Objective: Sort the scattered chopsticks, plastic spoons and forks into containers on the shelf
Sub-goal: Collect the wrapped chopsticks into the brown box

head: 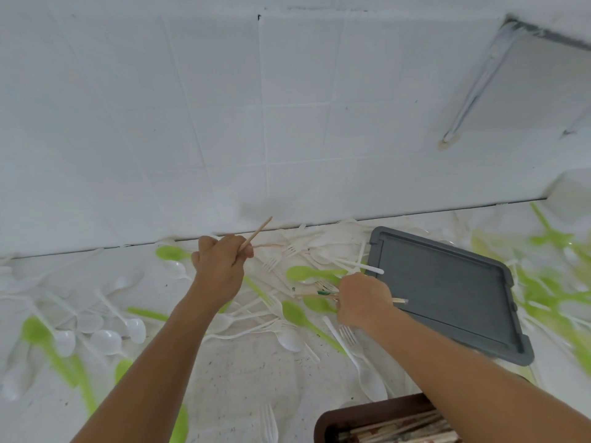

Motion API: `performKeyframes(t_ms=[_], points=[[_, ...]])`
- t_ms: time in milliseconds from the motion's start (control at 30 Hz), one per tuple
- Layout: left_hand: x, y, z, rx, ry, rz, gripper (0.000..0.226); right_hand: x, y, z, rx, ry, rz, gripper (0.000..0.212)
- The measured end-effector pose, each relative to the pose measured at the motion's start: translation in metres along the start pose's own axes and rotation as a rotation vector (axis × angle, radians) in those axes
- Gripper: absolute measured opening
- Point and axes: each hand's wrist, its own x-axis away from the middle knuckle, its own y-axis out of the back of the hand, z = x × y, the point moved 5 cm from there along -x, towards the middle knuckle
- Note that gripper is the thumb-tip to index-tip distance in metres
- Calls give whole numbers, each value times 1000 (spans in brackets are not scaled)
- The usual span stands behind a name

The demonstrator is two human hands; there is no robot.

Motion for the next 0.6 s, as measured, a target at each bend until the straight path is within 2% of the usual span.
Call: performKeyframes(t_ms=[133, 200, 267, 400, 467, 533, 600], points=[[21, 1, -4, 59, 20, 30, 26, 4, 4, 10, 49, 59, 6, 4], [33, 8, -15, 215, 3, 94, 23, 5, 10, 6, 21, 73, -16, 2], [46, 17, -27, 363, 46, 132, 19, 4, 23, -10, -176, 38, -52, 7], [63, 24, -46, 514, 133, 175, 28, 11, 56, -58, -817, -8, -91, 38], [67, 22, -57, 588, 177, 236, 30, 15, 65, -80, -991, -22, -88, 32], [72, 17, -71, 569, 181, 302, 27, 18, 71, -97, -1075, -24, -115, 20], [78, 13, -90, 558, 167, 366, 24, 23, 75, -107, -1106, -15, -111, 19]])
